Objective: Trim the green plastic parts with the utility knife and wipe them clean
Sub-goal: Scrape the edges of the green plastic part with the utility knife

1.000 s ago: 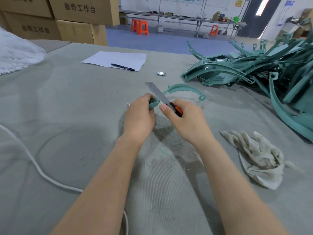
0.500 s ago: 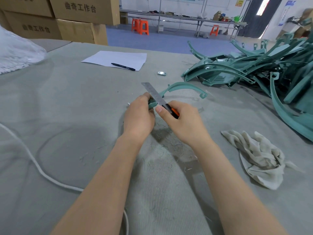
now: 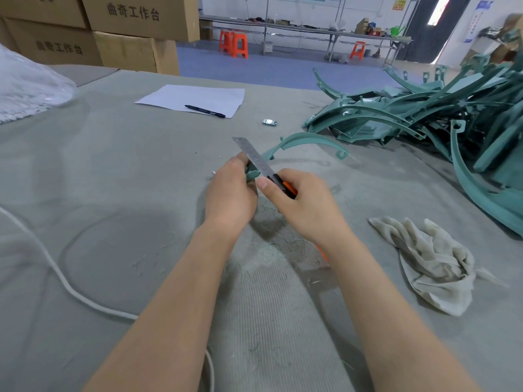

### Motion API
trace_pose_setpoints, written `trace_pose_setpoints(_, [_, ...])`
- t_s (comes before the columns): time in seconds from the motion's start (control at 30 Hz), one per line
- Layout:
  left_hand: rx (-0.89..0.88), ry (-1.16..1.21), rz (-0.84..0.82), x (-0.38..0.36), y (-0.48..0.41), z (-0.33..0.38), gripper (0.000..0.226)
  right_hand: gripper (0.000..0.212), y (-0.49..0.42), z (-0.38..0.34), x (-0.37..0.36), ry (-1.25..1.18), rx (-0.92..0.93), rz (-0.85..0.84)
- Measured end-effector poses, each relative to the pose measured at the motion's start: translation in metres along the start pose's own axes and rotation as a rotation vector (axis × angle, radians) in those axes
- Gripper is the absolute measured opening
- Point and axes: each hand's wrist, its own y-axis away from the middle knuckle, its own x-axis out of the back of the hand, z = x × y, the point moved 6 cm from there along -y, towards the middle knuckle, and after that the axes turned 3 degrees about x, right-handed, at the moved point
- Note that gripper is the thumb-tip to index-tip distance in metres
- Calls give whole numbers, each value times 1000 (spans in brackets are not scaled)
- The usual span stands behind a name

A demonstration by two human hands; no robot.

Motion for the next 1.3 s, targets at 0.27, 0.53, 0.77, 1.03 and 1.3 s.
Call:
trace_pose_setpoints(0.27, [48, 64, -17, 2, 1, -5, 17, 42, 3, -18, -8, -93, 32, -11])
trace_pose_setpoints(0.53, [-43, -106, 54, -3, -5, -3, 33, 15, -1, 1, 18, -290, -114, 215])
trace_pose_setpoints(0.77, [-43, -121, 39, -3, -4, -2, 34, 9, 4, -16, 12, -181, 41, 208])
trace_pose_setpoints(1.03, [-105, -229, 30, -5, 1, 6, 30, 17, 4, -24, 15, 98, 195, 243])
trace_pose_setpoints(1.3, [-151, -339, 37, -7, 2, 9, 26, 33, 4, -25, 19, 204, 227, 204])
